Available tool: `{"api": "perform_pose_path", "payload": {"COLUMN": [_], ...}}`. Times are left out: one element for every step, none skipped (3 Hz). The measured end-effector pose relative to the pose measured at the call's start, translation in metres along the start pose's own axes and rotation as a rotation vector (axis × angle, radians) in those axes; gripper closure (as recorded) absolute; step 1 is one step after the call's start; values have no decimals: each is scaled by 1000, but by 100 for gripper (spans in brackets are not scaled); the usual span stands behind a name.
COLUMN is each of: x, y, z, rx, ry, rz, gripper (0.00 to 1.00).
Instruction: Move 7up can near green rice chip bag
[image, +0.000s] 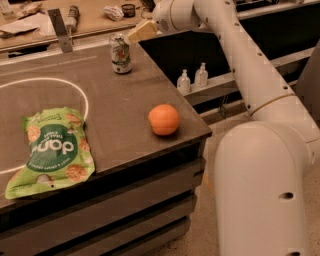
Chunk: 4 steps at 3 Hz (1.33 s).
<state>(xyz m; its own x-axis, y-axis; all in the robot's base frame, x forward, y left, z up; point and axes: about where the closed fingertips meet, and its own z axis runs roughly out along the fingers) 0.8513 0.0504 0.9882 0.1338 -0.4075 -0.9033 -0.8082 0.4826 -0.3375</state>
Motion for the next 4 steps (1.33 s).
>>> {"api": "perform_pose_path", "payload": {"x": [9,16,23,31], "y": [12,26,43,55], "z": [28,48,64,73], "rx": [-74,-135,-190,-228], "ry": [-73,-82,-48,-10], "rz": [110,157,168,172], "gripper": [0,0,17,40]}}
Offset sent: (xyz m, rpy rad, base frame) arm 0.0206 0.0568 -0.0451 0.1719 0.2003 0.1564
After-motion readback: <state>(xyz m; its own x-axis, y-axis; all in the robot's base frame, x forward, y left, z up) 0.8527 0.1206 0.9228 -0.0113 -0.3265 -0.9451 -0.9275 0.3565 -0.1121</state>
